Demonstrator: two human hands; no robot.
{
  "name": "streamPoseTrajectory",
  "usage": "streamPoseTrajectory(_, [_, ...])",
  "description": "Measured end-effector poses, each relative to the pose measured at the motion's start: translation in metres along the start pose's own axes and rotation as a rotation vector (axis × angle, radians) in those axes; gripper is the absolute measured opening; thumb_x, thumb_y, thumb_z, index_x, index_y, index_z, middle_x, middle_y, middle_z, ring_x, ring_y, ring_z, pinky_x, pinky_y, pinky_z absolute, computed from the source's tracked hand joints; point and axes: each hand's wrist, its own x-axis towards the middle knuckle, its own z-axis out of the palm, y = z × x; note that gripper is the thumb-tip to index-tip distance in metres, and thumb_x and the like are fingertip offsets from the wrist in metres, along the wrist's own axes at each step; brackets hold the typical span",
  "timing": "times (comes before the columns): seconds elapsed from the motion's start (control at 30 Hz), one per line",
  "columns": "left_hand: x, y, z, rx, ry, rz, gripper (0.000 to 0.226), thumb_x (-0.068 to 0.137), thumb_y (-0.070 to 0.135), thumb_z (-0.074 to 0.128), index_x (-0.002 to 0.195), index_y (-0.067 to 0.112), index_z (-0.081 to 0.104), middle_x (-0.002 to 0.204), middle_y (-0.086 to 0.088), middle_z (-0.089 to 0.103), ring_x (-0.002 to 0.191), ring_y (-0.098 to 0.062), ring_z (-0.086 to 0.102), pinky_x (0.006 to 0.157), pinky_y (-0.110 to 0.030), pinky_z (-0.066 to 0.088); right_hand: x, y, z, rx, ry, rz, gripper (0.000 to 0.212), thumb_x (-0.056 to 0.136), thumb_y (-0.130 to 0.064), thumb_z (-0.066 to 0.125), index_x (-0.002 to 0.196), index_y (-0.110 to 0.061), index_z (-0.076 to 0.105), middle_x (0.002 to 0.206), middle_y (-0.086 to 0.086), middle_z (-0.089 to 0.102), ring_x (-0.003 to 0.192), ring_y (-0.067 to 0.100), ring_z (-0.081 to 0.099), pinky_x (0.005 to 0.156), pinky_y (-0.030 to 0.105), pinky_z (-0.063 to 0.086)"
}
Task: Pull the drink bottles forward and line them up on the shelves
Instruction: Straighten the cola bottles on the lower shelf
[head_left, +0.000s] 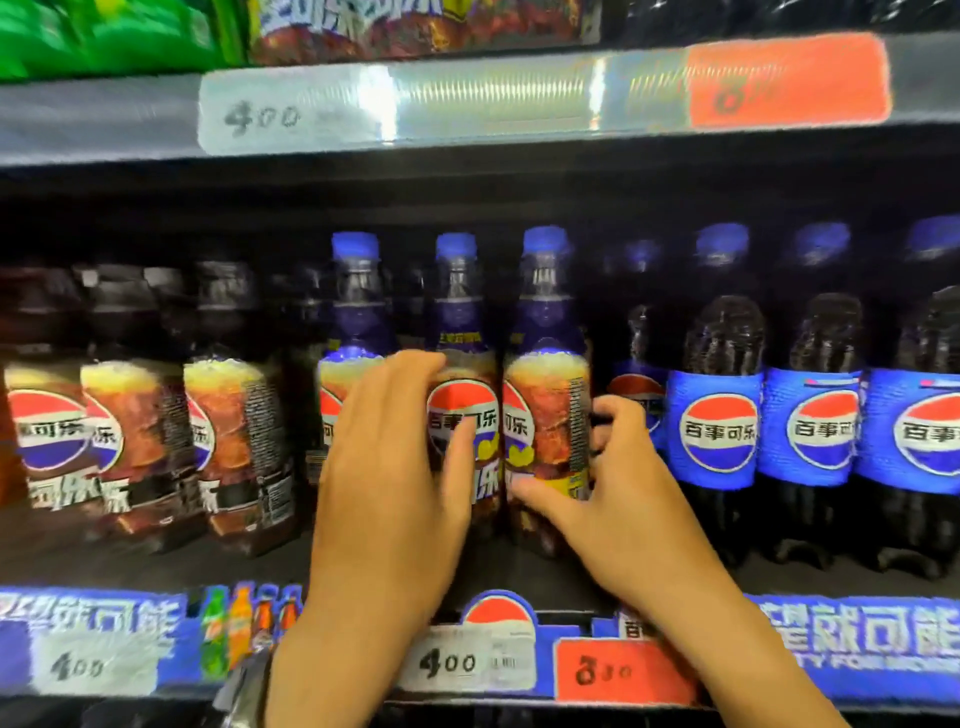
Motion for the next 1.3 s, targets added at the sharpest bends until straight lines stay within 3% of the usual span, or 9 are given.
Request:
streamPoseTrajectory(0.13, [0.044, 0.007, 0.002, 0.129, -0.026, 0.145, 0.036, 0.089, 0.014, 0.059, 0.122, 0.002, 0.052, 0.115, -0.016, 0.054, 0.104, -0.032, 0.049, 0.090, -0.030, 0.033, -0.004, 0.010, -0.011, 0.249, -0.096, 0.019, 0.067, 0.071, -0.030, 0.080, 0.123, -0.032, 0.039, 0.110, -0.019, 0.058, 0.092, -0.012, 0.059, 0.071, 0.006, 0.047])
streamPoseTrajectory(0.3, [0.084, 0.021, 0.019, 0.308, -0.195, 0.002, 0.054, 0.085, 0.034, 0.061, 0.130, 0.010, 0.044, 0.130, -0.022, 0.045, 0.090, -0.039, 0.055, 0.072, -0.042, 0.044, -0.009, 0.006, -0.008, 0.077, -0.042, -0.005, 0.084, 0.061, -0.040, 0.086, 0.129, -0.035, 0.037, 0.113, -0.018, 0.057, 0.096, -0.001, 0.059, 0.083, 0.025, 0.053])
streamPoseTrajectory(0.43, [0.086, 0.020, 0.028, 0.271, -0.227, -0.033, 0.057, 0.082, 0.024, 0.065, 0.132, 0.013, 0.042, 0.128, -0.024, 0.046, 0.080, -0.043, 0.058, 0.062, -0.035, 0.039, -0.010, 0.009, -0.013, 0.090, -0.049, -0.048, 0.080, 0.071, -0.027, 0.082, 0.131, -0.042, 0.031, 0.104, -0.045, 0.050, 0.094, -0.017, 0.055, 0.074, 0.013, 0.048])
streamPoseTrajectory(0.5, [0.084, 0.018, 0.030, 0.247, -0.241, -0.054, 0.063, 0.080, 0.019, 0.066, 0.136, 0.015, 0.038, 0.135, -0.021, 0.039, 0.078, -0.044, 0.059, 0.063, -0.036, 0.041, -0.011, 0.012, -0.013, 0.076, -0.071, -0.062, 0.079, 0.075, -0.027, 0.079, 0.132, -0.044, 0.029, 0.102, -0.052, 0.046, 0.097, -0.020, 0.052, 0.076, 0.013, 0.047])
streamPoseTrajectory(0.63, [0.080, 0.017, 0.032, 0.231, -0.312, -0.074, 0.086, 0.077, 0.015, 0.066, 0.149, 0.022, 0.018, 0.150, -0.013, 0.017, 0.079, -0.037, 0.056, 0.069, -0.036, 0.047, -0.013, 0.010, -0.013, 0.065, -0.078, -0.061, 0.082, 0.079, -0.025, 0.076, 0.141, -0.040, 0.024, 0.126, -0.023, 0.052, 0.111, 0.002, 0.055, 0.094, 0.032, 0.050])
streamPoseTrajectory(0.73, [0.076, 0.020, 0.030, 0.231, -0.305, -0.074, 0.063, 0.077, 0.011, 0.064, 0.136, 0.013, 0.041, 0.139, -0.018, 0.034, 0.080, -0.039, 0.058, 0.068, -0.040, 0.052, -0.014, 0.009, -0.015, 0.013, -0.090, -0.088, 0.082, 0.081, -0.026, 0.074, 0.144, -0.035, 0.022, 0.134, -0.014, 0.050, 0.116, 0.008, 0.054, 0.095, 0.036, 0.050])
streamPoseTrajectory(0.93, [0.067, 0.018, 0.018, 0.116, -0.255, -0.073, 0.085, 0.082, 0.021, 0.070, 0.149, 0.028, 0.019, 0.158, -0.006, 0.000, 0.120, -0.035, 0.049, 0.094, -0.038, 0.047, -0.014, 0.008, -0.024, 0.034, -0.108, -0.087, 0.069, 0.080, -0.026, 0.075, 0.131, -0.041, 0.031, 0.121, -0.022, 0.055, 0.107, 0.000, 0.057, 0.090, 0.031, 0.053])
streamPoseTrajectory(1.1, [0.062, 0.017, 0.007, 0.102, -0.242, -0.036, 0.076, 0.084, 0.031, 0.068, 0.147, 0.030, 0.024, 0.156, -0.006, 0.012, 0.105, -0.027, 0.057, 0.081, -0.025, 0.038, -0.015, 0.002, -0.029, 0.053, -0.136, -0.085, 0.079, 0.077, -0.024, 0.077, 0.101, -0.076, 0.023, 0.100, -0.057, 0.043, 0.099, -0.025, 0.049, 0.082, 0.016, 0.049])
streamPoseTrajectory(1.3, [0.056, 0.016, -0.008, 0.114, -0.236, 0.109, 0.075, 0.086, 0.045, 0.061, 0.149, 0.032, 0.021, 0.144, -0.004, 0.035, 0.120, -0.025, 0.048, 0.089, -0.031, 0.043, -0.022, 0.001, -0.027, 0.007, -0.152, -0.037, 0.089, 0.077, -0.034, 0.076, 0.142, -0.047, 0.016, 0.109, -0.055, 0.042, 0.108, -0.022, 0.047, 0.095, 0.021, 0.045])
